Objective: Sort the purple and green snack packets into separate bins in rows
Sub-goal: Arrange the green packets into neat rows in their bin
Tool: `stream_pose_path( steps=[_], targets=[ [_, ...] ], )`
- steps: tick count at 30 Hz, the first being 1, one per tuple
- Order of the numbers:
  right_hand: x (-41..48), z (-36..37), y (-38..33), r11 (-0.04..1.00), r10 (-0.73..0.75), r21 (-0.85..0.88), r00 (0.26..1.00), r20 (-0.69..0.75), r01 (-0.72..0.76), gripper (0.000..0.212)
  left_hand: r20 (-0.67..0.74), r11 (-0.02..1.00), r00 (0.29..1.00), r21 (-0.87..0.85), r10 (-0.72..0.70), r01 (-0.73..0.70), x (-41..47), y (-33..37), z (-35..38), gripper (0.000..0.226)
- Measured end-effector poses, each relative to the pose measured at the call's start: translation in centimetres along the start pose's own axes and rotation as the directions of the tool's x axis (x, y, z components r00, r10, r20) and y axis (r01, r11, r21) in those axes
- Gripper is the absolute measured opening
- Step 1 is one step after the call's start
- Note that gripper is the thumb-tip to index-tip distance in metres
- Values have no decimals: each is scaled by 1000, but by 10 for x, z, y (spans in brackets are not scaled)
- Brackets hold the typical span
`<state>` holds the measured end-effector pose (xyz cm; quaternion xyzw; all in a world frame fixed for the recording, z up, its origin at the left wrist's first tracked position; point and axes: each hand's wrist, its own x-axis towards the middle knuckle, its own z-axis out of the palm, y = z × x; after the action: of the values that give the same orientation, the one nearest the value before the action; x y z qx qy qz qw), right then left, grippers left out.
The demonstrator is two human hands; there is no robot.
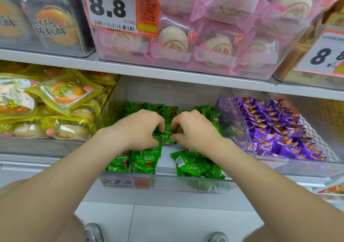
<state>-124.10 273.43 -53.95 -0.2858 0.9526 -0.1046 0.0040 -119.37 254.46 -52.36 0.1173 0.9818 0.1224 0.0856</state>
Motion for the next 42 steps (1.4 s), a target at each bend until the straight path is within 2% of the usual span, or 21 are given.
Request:
stream_pose_path(
  steps=[2,4,6,8,11,18,22,26,29,31,32,34,36,38,42],
  targets=[
    [-1,-14,4,999,-15,46,999,-30,16,14,-24,1000,1000,-14,15,-16,0,1,0,39],
    [-7,-26,8,996,-82,41,995,61,80,9,-54,999,998,-30,43,-45,0,3,-1,29],
    [-17,-33,7,987,-151,-13,949,278,161,29,-43,998,997,-28,62,-64,-1,3,-1,22],
    [-23,-31,7,978,-169,-35,884,436,205,46,25,996,996,-5,86,-86,-2,2,0,30],
    [-23,-19,9,975,-195,2,851,487,223,46,144,992,985,64,97,-108,-2,5,3,50],
    [-19,-10,14,982,-181,29,890,419,186,42,186,973,981,207,60,-99,-5,5,-1,45],
    [-18,-10,11,987,-153,12,923,353,158,45,177,986,982,139,63,-88,-4,3,1,39],
    [-17,-16,9,991,-124,77,955,268,107,45,26,992,991,9,129,-129,-4,1,0,29],
    [-15,-26,11,973,-27,232,988,153,-9,40,-90,977,976,-56,199,-205,-6,4,-3,47],
    [-15,-33,12,893,91,424,982,163,-153,37,-163,962,959,-105,232,-251,-8,8,-3,54],
    [-16,-36,11,807,134,544,968,213,-231,34,-200,956,950,-121,239,-266,-9,10,-3,52],
    [-19,-40,9,598,160,704,918,363,-383,24,-273,945,935,-169,229,-280,-10,13,-5,37],
    [-22,-43,7,486,124,755,889,440,-441,12,-323,949,930,-194,178,-249,-11,12,-8,23],
    [-23,-45,9,518,90,755,904,419,-402,13,-346,967,933,-185,102,-174,-11,9,-10,22],
    [-23,-40,12,737,46,655,980,196,-165,21,-284,954,959,-282,20,-103,-12,5,-11,28]
  ],
)
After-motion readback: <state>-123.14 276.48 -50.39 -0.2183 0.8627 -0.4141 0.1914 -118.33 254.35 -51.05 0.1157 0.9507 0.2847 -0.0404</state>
